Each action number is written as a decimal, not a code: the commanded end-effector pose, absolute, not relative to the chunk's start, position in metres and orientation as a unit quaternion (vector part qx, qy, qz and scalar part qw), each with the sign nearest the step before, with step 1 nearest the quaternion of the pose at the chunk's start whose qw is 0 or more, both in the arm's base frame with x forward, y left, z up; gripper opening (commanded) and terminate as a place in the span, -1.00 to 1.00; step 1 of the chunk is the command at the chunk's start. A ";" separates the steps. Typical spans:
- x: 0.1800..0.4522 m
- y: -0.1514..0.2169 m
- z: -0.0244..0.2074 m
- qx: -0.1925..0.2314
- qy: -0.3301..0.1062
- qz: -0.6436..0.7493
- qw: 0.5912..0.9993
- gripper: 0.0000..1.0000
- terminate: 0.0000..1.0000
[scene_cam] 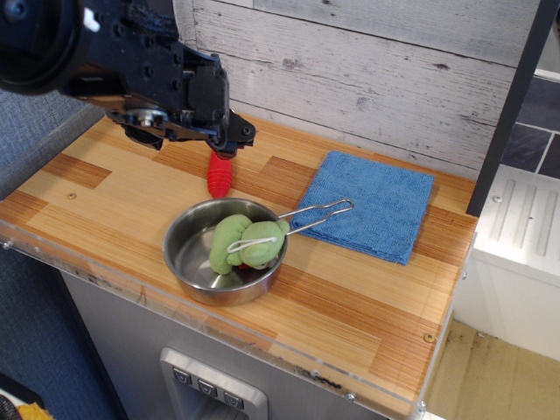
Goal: Put the spoon on the left edge of the counter.
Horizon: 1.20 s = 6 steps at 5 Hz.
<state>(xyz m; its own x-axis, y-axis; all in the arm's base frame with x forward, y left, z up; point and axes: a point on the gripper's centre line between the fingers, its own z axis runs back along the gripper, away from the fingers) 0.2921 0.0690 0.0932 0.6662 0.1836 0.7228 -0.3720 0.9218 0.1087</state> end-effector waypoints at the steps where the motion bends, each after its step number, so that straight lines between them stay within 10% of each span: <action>1: 0.292 0.069 0.093 0.124 -0.379 0.154 0.904 1.00 -1.00; 6: 0.359 0.078 0.061 0.078 -0.258 0.260 0.927 1.00 -1.00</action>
